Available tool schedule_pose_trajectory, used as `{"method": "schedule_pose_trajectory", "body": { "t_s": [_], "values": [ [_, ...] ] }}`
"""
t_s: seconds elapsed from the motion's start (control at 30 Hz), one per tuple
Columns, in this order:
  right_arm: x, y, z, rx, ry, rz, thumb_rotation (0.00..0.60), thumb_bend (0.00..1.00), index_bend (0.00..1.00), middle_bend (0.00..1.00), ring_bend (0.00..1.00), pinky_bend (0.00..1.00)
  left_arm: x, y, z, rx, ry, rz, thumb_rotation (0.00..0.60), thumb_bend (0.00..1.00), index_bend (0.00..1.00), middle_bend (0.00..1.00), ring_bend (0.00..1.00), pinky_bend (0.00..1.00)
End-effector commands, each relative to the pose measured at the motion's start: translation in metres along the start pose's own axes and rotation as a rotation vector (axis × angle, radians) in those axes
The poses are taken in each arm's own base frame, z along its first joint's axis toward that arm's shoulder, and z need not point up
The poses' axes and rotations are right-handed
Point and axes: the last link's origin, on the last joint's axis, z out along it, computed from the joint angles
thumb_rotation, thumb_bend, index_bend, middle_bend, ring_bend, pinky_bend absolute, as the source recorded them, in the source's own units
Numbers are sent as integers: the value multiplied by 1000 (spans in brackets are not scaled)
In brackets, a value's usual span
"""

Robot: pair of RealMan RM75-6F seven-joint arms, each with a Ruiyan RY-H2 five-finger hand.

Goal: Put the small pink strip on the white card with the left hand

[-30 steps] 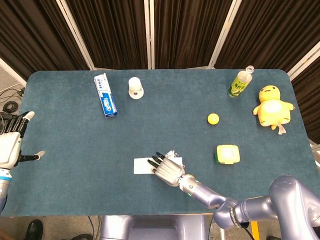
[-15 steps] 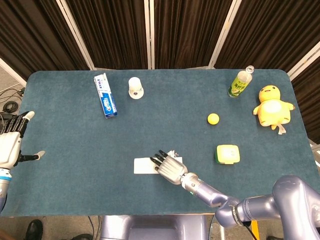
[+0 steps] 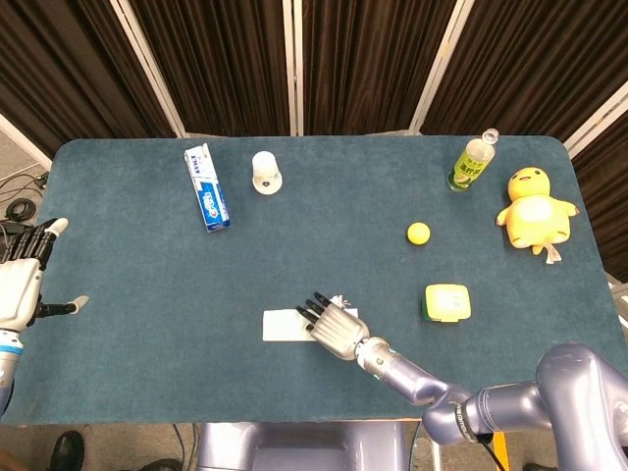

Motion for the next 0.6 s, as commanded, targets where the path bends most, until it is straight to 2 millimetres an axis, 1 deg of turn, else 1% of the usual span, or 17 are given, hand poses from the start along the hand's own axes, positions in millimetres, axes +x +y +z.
{"method": "schedule_pose_trajectory", "body": {
  "t_s": [0.03,0.33,0.6],
  "values": [
    [3,-5,0,12,11,0,600,886,329,0,0,0,0,0,0,0,-1,-1,600,0,0,0,0,0],
    [5,-15,3,31,23,-1,600,886,329,0,0,0,0,1,0,-3,1,-1,600,0,0,0,0,0],
    [7,-12,5,13,27,-3,600,885,330,0,0,0,1,0,0,-3,2,-3,600,0,0,0,0,0]
  ]
}}
